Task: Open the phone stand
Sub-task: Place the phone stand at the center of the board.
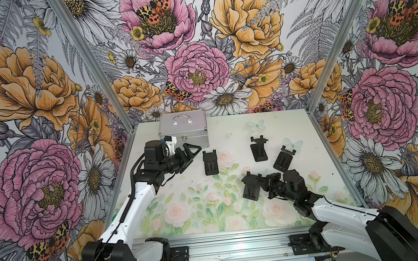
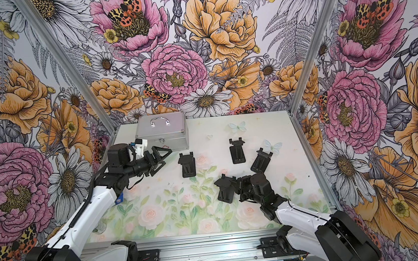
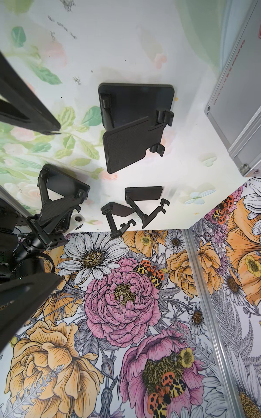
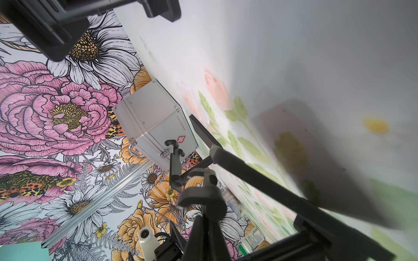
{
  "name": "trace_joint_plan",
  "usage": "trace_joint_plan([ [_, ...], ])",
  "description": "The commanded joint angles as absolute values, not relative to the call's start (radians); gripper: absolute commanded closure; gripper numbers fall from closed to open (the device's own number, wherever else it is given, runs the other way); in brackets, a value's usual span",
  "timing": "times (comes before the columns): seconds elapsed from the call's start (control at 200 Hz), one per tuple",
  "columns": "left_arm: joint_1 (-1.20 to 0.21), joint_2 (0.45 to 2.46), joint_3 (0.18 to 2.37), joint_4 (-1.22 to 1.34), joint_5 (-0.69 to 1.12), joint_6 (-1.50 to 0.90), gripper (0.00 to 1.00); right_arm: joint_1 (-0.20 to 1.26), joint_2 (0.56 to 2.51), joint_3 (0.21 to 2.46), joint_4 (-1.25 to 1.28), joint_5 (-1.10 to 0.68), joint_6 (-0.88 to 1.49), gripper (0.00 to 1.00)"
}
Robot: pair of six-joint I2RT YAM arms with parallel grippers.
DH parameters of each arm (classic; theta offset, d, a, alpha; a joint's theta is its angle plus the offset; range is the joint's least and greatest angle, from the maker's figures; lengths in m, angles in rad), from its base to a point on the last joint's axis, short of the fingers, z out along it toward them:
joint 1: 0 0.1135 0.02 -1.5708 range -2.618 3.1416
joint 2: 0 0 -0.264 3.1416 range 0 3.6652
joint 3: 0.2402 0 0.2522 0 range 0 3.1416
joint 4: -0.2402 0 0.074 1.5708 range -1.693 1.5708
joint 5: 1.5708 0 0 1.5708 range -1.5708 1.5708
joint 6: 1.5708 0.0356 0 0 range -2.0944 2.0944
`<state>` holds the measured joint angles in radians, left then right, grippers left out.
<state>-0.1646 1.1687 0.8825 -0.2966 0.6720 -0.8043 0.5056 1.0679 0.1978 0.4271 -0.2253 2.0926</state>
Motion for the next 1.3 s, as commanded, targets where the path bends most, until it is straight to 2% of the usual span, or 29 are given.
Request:
trace_joint_plan([
  [0.0, -0.174, 1.169, 0.898, -0.304, 0.665, -0.778, 0.01, 0.515, 1.045, 0.177, 0.401, -0.191, 2.385, 0.85],
  [0.175, -0.176, 1.166, 0.897, -0.304, 0.667, -0.776, 0.01, 0.514, 1.001, 0.156, 0.371, -0.156, 2.381, 0.76],
  [0.27, -0.178, 1.165, 0.892, -0.304, 0.669, -0.775, 0.01, 0.515, 0.959, 0.15, 0.329, -0.145, 2.375, 0.75],
  [0.355, -0.18, 1.165, 0.891, -0.304, 0.67, -0.773, 0.01, 0.514, 0.903, 0.142, 0.271, -0.129, 2.374, 0.67],
  [0.38, -0.18, 1.165, 0.891, -0.304, 0.669, -0.773, 0.01, 0.514, 0.88, 0.139, 0.255, -0.121, 2.375, 0.64],
  [0.435, -0.182, 1.167, 0.892, -0.305, 0.669, -0.772, 0.01, 0.514, 0.822, 0.131, 0.199, -0.108, 2.379, 0.49],
  [0.505, -0.183, 1.17, 0.894, -0.304, 0.669, -0.772, 0.01, 0.514, 0.723, 0.132, 0.093, -0.085, 2.379, 0.41],
  [0.625, -0.186, 1.171, 0.907, -0.304, 0.667, -0.774, 0.01, 0.511, 0.497, 0.148, -0.159, -0.027, 2.378, 0.22],
  [0.695, -0.187, 1.17, 0.911, -0.304, 0.662, -0.778, 0.01, 0.509, 0.358, 0.157, -0.315, 0.0, 2.373, 0.02],
  [0.81, -0.193, 1.162, 0.923, -0.312, 0.642, -0.776, 0.01, 0.502, 0.171, 0.194, -0.544, 0.035, 2.325, 0.01],
  [0.891, -0.196, 1.158, 0.958, -0.38, 0.592, -0.731, 0.01, 0.491, 0.11, 0.249, -0.657, 0.055, 2.223, 0.01],
  [1.006, -0.213, 1.162, 1.031, -0.503, 0.471, -0.627, 0.01, 0.479, 0.183, 0.374, -0.7, 0.055, 1.951, 0.01],
  [1.141, -0.269, 1.162, 1.104, -0.599, 0.26, -0.5, 0.01, 0.477, 0.518, 0.732, -0.809, 0.064, 1.406, 0.01],
  [1.206, -0.288, 1.156, 1.102, -0.604, 0.161, -0.464, 0.01, 0.505, 0.7, 0.952, -0.918, 0.169, 1.146, 0.01],
  [1.296, -0.313, 1.152, 1.089, -0.602, 0.006, -0.417, 0.01, 0.528, 0.822, 1.157, -0.955, 0.382, 0.883, 0.01],
])
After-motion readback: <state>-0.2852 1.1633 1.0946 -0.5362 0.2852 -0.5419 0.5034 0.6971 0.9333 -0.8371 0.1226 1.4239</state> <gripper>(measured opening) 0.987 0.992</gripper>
